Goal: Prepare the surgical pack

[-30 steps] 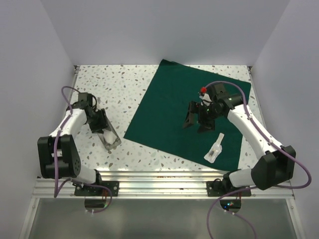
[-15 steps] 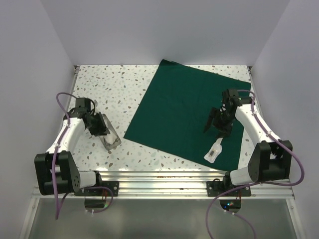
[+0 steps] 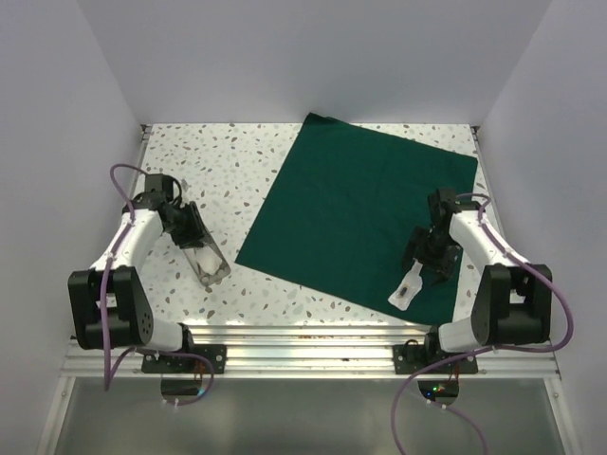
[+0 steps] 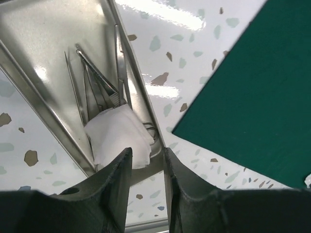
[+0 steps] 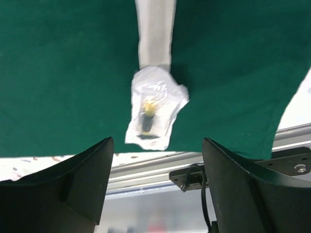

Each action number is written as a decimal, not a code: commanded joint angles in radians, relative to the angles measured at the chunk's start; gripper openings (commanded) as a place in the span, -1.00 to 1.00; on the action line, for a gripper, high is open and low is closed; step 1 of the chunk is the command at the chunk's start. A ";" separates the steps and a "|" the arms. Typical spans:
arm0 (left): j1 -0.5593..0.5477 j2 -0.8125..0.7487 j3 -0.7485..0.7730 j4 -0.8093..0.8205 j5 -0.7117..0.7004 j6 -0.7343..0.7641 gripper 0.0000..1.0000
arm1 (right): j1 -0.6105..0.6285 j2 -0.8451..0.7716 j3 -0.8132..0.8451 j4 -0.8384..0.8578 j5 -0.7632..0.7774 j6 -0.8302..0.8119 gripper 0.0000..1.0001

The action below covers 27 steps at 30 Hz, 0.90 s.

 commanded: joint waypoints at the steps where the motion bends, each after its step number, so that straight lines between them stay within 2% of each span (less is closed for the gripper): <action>1: 0.005 -0.062 0.049 0.001 0.055 0.014 -0.28 | -0.014 0.008 -0.023 0.061 0.040 -0.038 0.49; 10: -0.041 -0.074 0.038 0.027 0.136 0.011 -0.30 | -0.100 0.144 -0.034 0.182 0.002 -0.055 0.13; 21: -0.099 -0.044 0.092 0.033 0.164 0.011 -0.31 | -0.111 0.155 -0.066 0.201 -0.041 -0.061 -0.22; 25: -0.151 -0.039 0.110 0.044 0.164 -0.014 -0.31 | -0.111 0.144 -0.075 0.198 -0.050 -0.069 -0.45; 27: -0.183 -0.037 0.116 0.054 0.168 -0.026 -0.29 | -0.111 0.138 -0.077 0.193 -0.062 -0.070 -0.69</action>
